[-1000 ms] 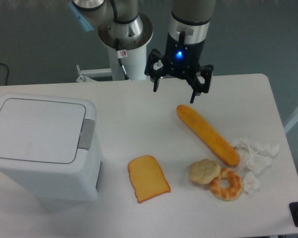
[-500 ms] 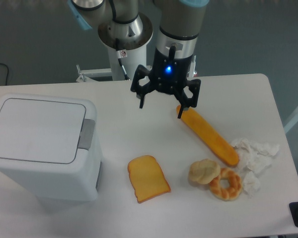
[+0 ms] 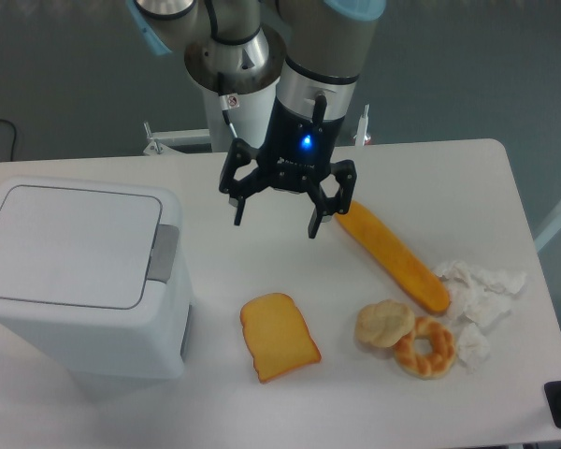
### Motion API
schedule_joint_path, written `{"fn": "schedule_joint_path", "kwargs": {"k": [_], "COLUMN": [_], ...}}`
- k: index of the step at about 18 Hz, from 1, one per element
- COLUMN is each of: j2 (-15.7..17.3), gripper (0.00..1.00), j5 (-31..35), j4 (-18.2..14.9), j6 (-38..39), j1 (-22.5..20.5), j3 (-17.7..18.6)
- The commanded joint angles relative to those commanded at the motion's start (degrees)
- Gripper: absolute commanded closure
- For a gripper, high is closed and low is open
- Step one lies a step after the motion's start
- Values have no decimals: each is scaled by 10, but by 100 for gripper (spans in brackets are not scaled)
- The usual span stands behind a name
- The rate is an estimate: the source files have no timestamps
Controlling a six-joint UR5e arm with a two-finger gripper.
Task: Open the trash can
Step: 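Move the open gripper toward the grey tab on the trash can lid, then lower the gripper finger against the grey tab of the trash can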
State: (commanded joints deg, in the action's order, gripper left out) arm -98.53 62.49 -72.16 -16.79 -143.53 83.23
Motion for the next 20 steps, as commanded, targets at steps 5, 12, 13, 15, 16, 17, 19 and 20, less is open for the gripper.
{"fn": "schedule_joint_path", "kwargs": {"k": [5, 12, 13, 15, 16, 17, 19, 20], "j2": [-7, -12, -13, -17, -18, -19, -20, -23], "gripper": [0, 0, 0, 0, 0, 0, 0, 0], "j5": [-2, -5, -6, -5, -5, -5, -6, -6], "j4": [4, 11, 11, 11, 11, 11, 11, 11], "j6": [1, 34, 36, 38, 38, 38, 38, 38], "j1": [18, 33, 33, 38, 40, 40, 41, 41], "j3": [-1, 1, 1, 1, 2, 2, 3, 3]}}
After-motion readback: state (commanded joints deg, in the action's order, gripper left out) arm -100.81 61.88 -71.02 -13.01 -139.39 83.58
